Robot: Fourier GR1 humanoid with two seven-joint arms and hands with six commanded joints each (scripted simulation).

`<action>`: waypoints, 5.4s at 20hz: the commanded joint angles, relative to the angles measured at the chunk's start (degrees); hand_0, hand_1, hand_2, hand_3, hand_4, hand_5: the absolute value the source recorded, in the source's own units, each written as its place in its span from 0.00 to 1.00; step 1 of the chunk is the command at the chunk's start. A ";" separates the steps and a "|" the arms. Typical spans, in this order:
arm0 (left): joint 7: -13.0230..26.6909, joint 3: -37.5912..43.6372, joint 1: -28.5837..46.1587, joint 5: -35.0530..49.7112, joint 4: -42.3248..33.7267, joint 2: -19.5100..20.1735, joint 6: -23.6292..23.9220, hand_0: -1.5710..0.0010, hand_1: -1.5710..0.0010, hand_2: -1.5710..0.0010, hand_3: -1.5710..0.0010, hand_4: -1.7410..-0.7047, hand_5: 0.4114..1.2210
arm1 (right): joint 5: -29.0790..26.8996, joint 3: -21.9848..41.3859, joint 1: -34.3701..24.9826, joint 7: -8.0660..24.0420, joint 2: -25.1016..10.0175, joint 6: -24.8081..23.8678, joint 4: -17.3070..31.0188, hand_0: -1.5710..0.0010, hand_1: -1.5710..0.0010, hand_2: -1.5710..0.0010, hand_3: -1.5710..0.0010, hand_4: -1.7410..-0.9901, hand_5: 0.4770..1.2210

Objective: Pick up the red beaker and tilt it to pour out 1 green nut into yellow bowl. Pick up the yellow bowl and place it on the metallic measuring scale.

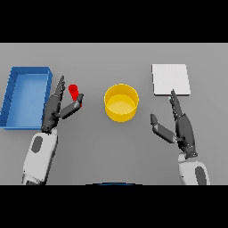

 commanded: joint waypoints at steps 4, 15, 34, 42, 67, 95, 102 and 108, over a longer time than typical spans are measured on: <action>-3.23 0.37 -3.75 -1.77 7.08 -0.93 2.03 1.00 1.00 1.00 1.00 0.50 0.29 | 0.67 0.41 0.54 -0.66 0.08 -0.12 0.32 1.00 1.00 1.00 1.00 0.66 0.27; -9.38 2.73 -12.35 -3.05 17.97 -1.55 5.94 0.94 0.91 0.90 0.97 0.40 0.41 | 0.00 0.23 1.57 -1.07 -0.05 0.16 -1.15 1.00 1.00 1.00 1.00 0.65 0.29; -6.71 -2.18 -17.29 -8.18 12.93 2.27 6.84 0.01 0.01 0.01 0.02 0.01 0.89 | 4.06 0.80 0.10 -1.47 -0.58 -2.16 0.14 1.00 1.00 1.00 1.00 0.85 0.24; 2.15 -12.88 -20.73 -19.38 9.32 8.05 2.31 0.01 0.01 0.01 0.01 0.01 0.90 | 3.76 0.72 0.94 -1.66 -1.03 -1.50 -0.01 1.00 1.00 1.00 1.00 0.86 0.25; 2.48 -50.98 -51.97 -57.97 29.31 11.35 -20.07 0.00 0.00 0.00 0.00 0.01 1.00 | 3.09 1.93 1.65 -2.28 -0.56 0.24 -0.98 1.00 1.00 1.00 1.00 0.91 0.29; -3.49 -50.89 -71.87 -64.93 42.31 11.34 -17.28 0.00 0.00 0.00 0.28 0.01 1.00 | 5.46 2.07 0.36 -3.14 -0.11 -2.13 -0.02 1.00 1.00 1.00 1.00 0.96 0.27; 4.53 -30.04 -75.15 -49.30 52.91 18.72 -16.85 0.00 0.00 0.00 0.08 0.00 1.00 | 3.99 1.64 -1.07 -3.19 0.48 -1.80 1.63 1.00 1.00 1.00 1.00 0.98 0.26; 12.01 -15.58 -67.01 -36.04 55.57 28.30 -7.99 0.00 0.00 0.00 0.10 0.00 1.00 | 2.77 1.56 -2.07 -3.39 1.37 -1.55 2.76 1.00 1.00 1.00 1.00 0.96 0.24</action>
